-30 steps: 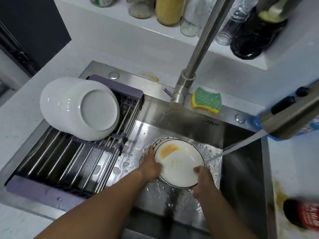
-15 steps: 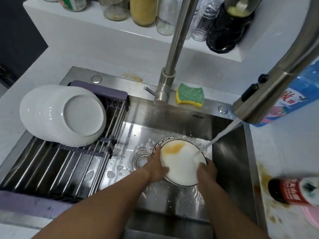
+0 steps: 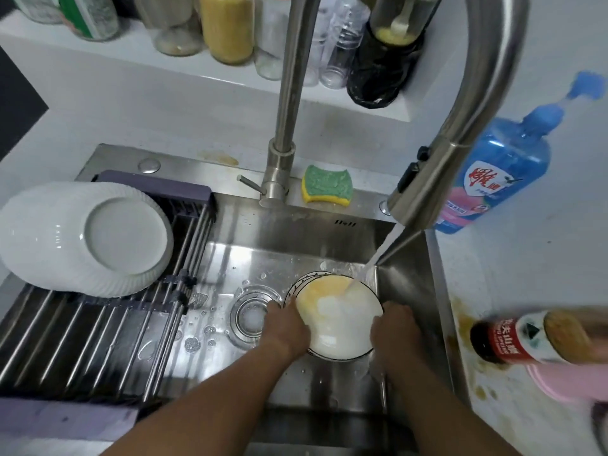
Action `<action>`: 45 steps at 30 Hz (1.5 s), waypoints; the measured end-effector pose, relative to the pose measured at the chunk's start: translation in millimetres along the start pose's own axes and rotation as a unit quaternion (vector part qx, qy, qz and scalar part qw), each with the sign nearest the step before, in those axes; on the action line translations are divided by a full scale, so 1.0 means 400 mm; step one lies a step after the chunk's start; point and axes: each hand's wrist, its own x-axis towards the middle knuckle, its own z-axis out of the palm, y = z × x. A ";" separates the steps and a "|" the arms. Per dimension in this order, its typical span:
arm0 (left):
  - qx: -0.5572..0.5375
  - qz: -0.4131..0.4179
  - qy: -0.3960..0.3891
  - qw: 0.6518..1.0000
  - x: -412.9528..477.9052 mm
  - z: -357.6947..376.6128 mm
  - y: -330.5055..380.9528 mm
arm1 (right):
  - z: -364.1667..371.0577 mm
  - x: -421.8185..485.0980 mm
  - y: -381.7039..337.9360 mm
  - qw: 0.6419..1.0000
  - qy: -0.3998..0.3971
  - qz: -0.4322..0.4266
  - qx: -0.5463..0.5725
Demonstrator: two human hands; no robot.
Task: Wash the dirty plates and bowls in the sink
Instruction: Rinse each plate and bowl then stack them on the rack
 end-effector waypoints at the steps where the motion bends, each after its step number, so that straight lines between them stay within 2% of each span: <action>1: 0.011 -0.009 0.010 1.000 -0.013 -0.004 0.007 | -0.008 0.004 -0.005 1.000 -0.008 0.006 -0.009; 3: 0.009 -0.014 0.000 1.000 -0.028 -0.009 0.012 | -0.029 0.010 -0.015 1.000 -0.019 0.013 -0.014; 7: -0.201 -0.082 -0.006 0.976 -0.002 0.039 -0.019 | -0.060 0.022 -0.015 0.996 -0.090 0.021 -0.003; 9: -0.292 -0.103 -0.015 0.951 -0.060 0.014 0.011 | -0.080 0.030 -0.016 0.991 -0.127 0.028 0.038; 11: -0.389 -0.134 -0.052 0.910 -0.108 -0.008 0.039 | -0.107 0.023 -0.016 0.981 -0.158 0.047 0.100; 14: -0.466 -0.150 -0.113 0.864 -0.136 -0.030 0.047 | -0.126 0.007 -0.003 0.960 -0.192 0.082 0.189; 18: -0.496 -0.114 -0.095 0.856 -0.163 -0.085 0.065 | -0.134 -0.030 -0.005 0.931 -0.224 0.082 0.274; 21: -0.511 -0.089 -0.070 0.852 -0.177 -0.127 0.080 | -0.158 -0.057 -0.034 0.931 -0.193 0.044 0.307; 27: -0.525 -0.055 -0.058 0.848 -0.210 -0.168 0.082 | -0.208 -0.053 -0.074 0.954 -0.120 -0.065 0.268; 30: -0.524 -0.048 -0.063 0.848 -0.218 -0.164 0.078 | -0.233 -0.054 -0.081 0.970 -0.096 -0.096 0.200; 33: -0.532 -0.049 -0.034 0.845 -0.217 -0.154 0.078 | -0.236 -0.063 -0.076 0.970 -0.079 -0.124 0.191; 35: -0.545 -0.055 0.009 0.837 -0.218 -0.140 0.083 | -0.222 -0.070 -0.071 0.964 -0.059 -0.108 0.237; 37: -0.577 -0.064 0.043 0.813 -0.226 -0.117 0.095 | -0.199 -0.084 -0.066 0.953 -0.049 -0.082 0.287; 39: -0.615 -0.069 0.040 0.785 -0.237 -0.088 0.112 | -0.162 -0.108 -0.065 0.934 -0.053 -0.030 0.351; 41: -0.633 -0.073 0.011 0.771 -0.251 -0.065 0.127 | -0.132 -0.132 -0.065 0.901 -0.070 0.035 0.427; 43: -0.640 -0.071 0.002 0.765 -0.253 -0.055 0.130 | -0.131 -0.146 -0.066 0.885 -0.083 0.058 0.454; 45: -0.623 -0.061 0.016 0.780 -0.251 -0.065 0.124 | -0.138 -0.139 -0.063 0.898 -0.077 0.031 0.432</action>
